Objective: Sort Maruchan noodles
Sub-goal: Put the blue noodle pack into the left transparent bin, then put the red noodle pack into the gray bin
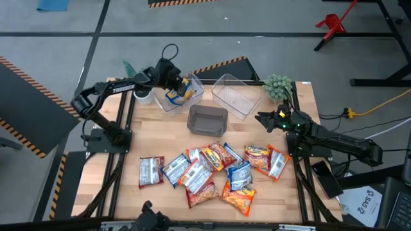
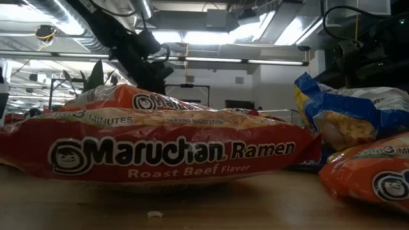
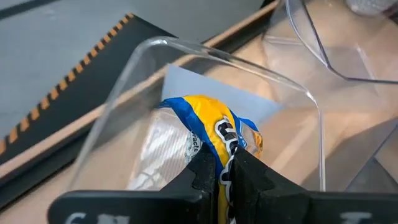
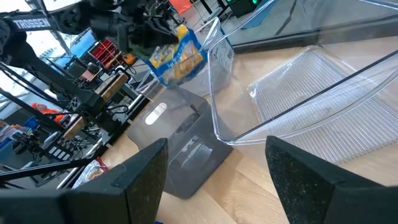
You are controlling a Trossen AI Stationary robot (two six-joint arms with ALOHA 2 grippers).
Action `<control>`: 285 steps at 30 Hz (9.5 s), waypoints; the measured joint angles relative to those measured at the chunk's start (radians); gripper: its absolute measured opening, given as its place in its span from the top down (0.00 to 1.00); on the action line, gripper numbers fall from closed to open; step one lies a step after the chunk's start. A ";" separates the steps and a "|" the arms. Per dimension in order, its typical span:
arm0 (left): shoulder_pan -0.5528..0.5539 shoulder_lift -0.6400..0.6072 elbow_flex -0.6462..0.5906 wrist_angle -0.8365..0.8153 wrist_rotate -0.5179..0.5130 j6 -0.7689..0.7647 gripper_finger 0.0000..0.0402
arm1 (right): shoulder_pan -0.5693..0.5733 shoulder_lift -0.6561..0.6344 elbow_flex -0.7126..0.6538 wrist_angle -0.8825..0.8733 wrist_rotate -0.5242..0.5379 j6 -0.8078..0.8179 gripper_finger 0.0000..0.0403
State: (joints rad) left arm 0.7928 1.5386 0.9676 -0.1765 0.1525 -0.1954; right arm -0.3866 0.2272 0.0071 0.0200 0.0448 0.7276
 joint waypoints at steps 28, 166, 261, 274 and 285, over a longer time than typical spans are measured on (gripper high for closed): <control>-0.006 0.125 -0.002 0.139 0.060 0.170 0.76 | 0.000 0.000 0.000 0.000 0.000 0.000 0.36; -1.559 0.102 0.271 -1.094 -0.429 -1.107 1.00 | 0.000 0.000 0.000 0.000 -0.003 -0.029 0.36; -0.559 0.106 -0.213 0.877 -0.011 -0.772 1.00 | 0.000 0.000 0.000 0.007 0.039 -0.079 0.36; -0.560 0.130 -0.212 0.936 -0.010 -0.813 1.00 | 0.000 0.000 0.000 0.008 0.042 -0.100 0.36; -0.558 0.130 -0.212 0.936 -0.014 -0.816 1.00 | 0.000 0.000 0.000 0.008 0.043 -0.106 0.36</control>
State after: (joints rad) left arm 0.2350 1.6684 0.7559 0.7590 0.1386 -1.0119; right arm -0.3866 0.2268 0.0067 0.0280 0.0877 0.6213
